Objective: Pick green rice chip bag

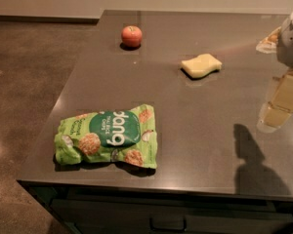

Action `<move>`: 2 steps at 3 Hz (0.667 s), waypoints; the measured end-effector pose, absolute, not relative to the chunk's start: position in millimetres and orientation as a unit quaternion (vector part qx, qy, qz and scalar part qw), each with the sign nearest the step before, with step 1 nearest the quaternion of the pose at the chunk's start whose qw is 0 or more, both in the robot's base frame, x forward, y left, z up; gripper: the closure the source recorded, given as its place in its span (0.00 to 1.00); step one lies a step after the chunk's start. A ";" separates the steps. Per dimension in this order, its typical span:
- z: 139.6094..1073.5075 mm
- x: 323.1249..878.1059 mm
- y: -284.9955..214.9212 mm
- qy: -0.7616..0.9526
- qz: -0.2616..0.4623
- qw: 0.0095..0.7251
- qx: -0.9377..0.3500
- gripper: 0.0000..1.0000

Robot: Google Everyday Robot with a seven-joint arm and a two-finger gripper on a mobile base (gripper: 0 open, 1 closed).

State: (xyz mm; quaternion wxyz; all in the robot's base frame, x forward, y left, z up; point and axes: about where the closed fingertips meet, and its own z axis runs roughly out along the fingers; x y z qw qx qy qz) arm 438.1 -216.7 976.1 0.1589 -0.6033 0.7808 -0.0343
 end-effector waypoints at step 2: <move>972.6 449.0 -189.6 0.767 -0.013 0.175 -0.617 0.00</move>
Offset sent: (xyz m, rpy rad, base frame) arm 0.0228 0.0616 -0.0140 0.1088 0.0177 0.1105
